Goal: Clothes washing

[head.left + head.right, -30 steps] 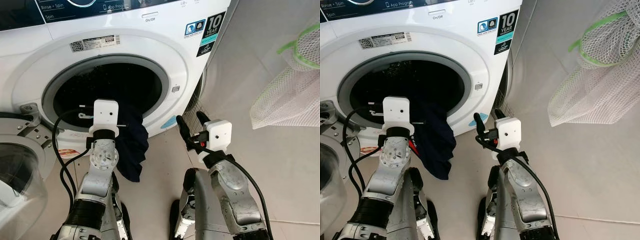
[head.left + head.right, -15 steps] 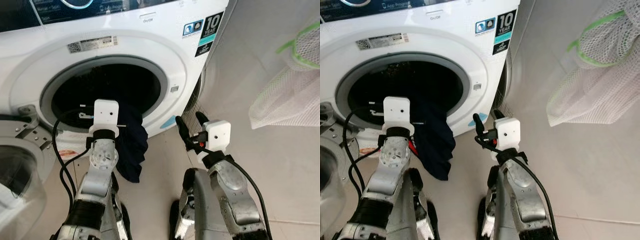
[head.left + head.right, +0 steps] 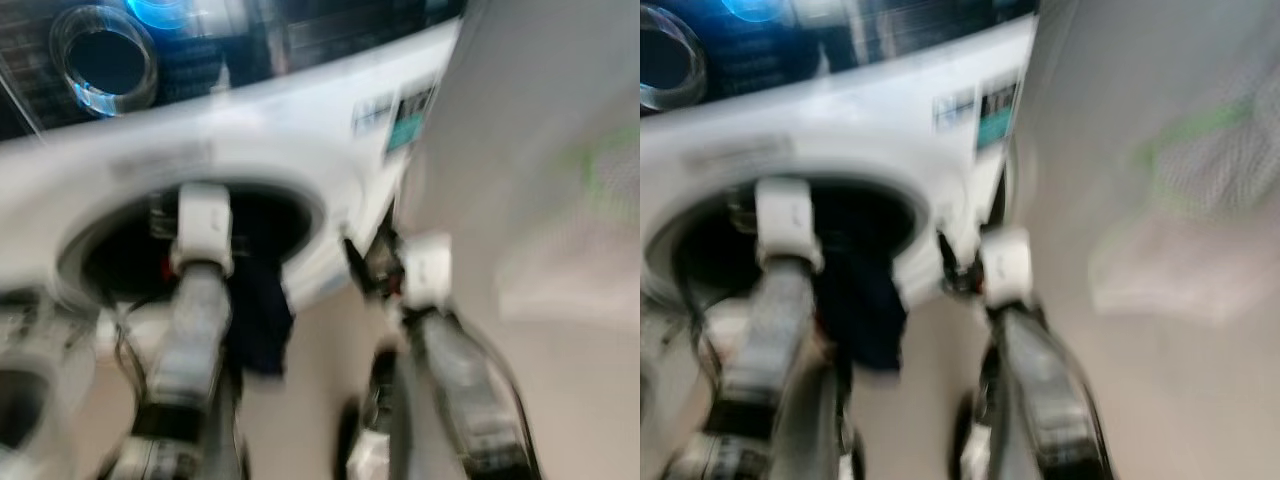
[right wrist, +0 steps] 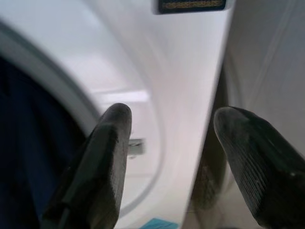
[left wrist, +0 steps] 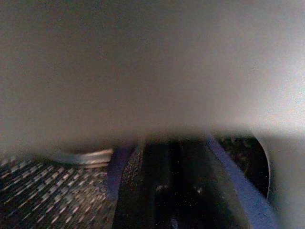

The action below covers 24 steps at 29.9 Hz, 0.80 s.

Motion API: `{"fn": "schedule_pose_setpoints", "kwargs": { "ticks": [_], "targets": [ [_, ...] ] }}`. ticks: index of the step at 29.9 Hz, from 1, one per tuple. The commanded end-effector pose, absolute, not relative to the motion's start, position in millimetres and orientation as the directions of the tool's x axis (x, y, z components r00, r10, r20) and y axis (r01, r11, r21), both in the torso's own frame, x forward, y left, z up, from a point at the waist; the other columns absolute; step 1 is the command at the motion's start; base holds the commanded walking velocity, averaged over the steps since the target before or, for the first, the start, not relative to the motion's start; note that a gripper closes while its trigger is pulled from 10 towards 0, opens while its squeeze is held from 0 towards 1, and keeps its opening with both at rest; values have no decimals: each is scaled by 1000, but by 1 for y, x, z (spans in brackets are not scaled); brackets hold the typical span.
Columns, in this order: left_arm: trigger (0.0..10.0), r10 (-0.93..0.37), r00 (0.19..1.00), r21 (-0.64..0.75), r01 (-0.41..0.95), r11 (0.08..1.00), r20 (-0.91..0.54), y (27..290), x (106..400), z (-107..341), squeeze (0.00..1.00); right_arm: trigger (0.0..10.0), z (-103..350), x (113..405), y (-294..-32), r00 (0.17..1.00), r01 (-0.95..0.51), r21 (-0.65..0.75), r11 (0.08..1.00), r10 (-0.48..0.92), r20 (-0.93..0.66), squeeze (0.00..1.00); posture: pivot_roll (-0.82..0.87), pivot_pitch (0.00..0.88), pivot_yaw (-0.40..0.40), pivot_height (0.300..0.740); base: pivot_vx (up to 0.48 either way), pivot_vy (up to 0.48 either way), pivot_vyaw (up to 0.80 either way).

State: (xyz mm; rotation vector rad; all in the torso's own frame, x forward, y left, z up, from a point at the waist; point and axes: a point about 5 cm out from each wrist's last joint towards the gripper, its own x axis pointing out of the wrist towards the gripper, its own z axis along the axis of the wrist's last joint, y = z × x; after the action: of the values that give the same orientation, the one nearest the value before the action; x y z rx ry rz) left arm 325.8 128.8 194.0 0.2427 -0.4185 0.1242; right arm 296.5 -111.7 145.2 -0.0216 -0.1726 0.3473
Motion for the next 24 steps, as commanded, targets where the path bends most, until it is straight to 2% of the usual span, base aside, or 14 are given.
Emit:
{"fn": "schedule_pose_setpoints", "kwargs": {
  "ticks": [1,6,10,13,14,21,24],
  "targets": [
    [10000,70,898,213,-177,961,434,134,323,196,0,10000,139,292,-104,920,-363,-34,931,364,145,0,95,302,-58,511,0,0,0],
    [10000,66,907,205,-165,965,416,132,323,192,0,10000,139,292,-104,920,-364,-34,931,365,143,0,95,302,-58,511,0,0,0],
    [10000,123,924,159,-191,969,362,138,324,184,0,10000,138,292,-104,920,-364,-34,931,366,142,0,95,302,-58,511,0,0,0],
    [10000,178,947,74,-205,976,268,145,328,172,0,10000,138,292,-105,920,-364,-33,931,365,142,0,95,302,-58,511,0,0,0],
    [10000,211,959,16,-217,976,191,152,330,161,0,10000,138,292,-104,920,-365,-34,930,366,141,0,95,302,-58,511,0,0,0],
    [10000,243,968,-49,-240,970,59,164,331,140,0,10000,139,292,-104,919,-366,-35,930,367,144,0,96,317,-60,511,0,0,0],
    [10000,248,968,-102,-251,963,-41,173,335,127,0,10000,139,291,-104,919,-367,-36,930,368,143,0,90,320,-67,511,0,0,0]
  ]
}}
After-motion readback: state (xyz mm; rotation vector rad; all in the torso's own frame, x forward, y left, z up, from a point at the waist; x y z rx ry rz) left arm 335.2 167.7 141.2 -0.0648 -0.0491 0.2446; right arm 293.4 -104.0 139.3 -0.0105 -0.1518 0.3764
